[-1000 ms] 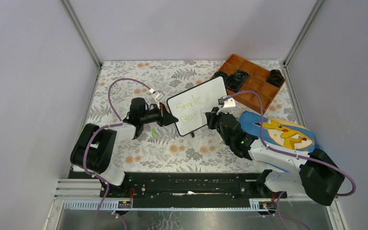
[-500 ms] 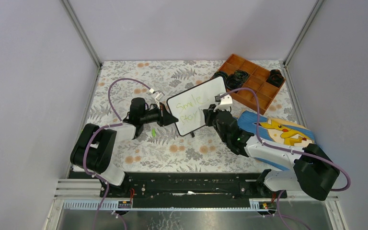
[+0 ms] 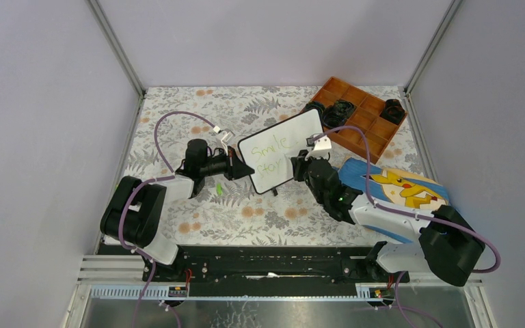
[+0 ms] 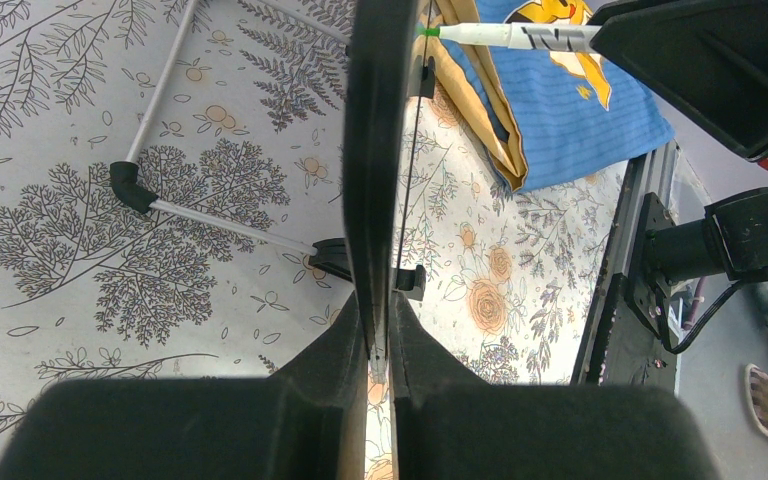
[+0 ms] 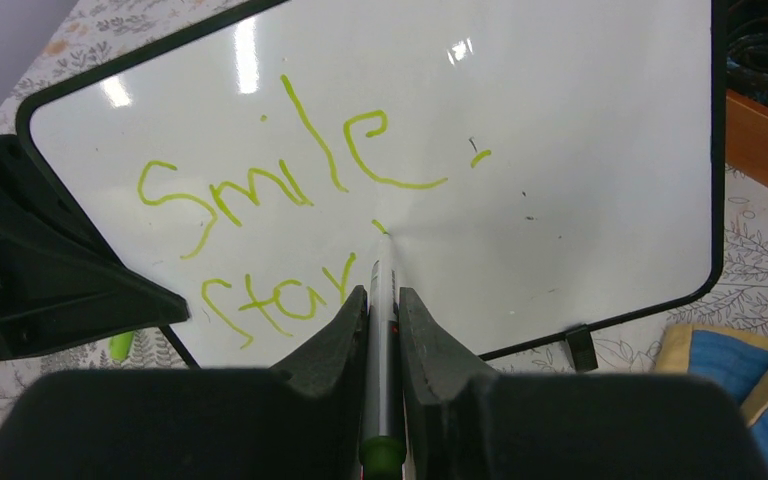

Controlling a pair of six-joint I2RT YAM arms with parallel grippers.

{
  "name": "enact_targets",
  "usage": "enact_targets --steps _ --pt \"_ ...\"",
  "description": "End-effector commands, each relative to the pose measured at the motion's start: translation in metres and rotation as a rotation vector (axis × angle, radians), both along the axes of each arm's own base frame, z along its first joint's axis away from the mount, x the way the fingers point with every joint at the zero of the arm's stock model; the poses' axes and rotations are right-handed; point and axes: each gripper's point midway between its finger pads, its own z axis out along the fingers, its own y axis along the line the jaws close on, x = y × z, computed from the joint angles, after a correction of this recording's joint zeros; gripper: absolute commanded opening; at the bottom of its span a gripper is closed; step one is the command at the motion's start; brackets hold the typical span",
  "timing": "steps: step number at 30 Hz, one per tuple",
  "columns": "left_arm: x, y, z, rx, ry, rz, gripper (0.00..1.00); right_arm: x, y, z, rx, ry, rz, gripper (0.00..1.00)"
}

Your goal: Write a sentence on the whiteboard

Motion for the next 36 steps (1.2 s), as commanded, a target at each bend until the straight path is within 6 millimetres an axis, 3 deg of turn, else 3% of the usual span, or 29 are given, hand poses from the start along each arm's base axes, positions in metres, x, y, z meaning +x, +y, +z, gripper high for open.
enact_targets --steps 1,13,24,36 --pt "-0.006 0.006 -0.035 0.101 0.074 0.029 0.00 -0.002 -0.008 0.001 -0.011 -0.004 -0.007 0.00" --pt "-0.006 0.006 -0.036 0.102 0.077 0.029 0.00 -0.017 -0.015 -0.015 -0.011 0.051 0.007 0.00" --pt "-0.007 0.005 -0.037 0.105 0.075 0.026 0.00 -0.003 -0.020 0.029 0.041 -0.054 -0.057 0.00" --pt "-0.008 0.005 -0.037 0.106 0.074 0.024 0.00 0.015 -0.013 0.031 0.039 -0.047 -0.075 0.00"
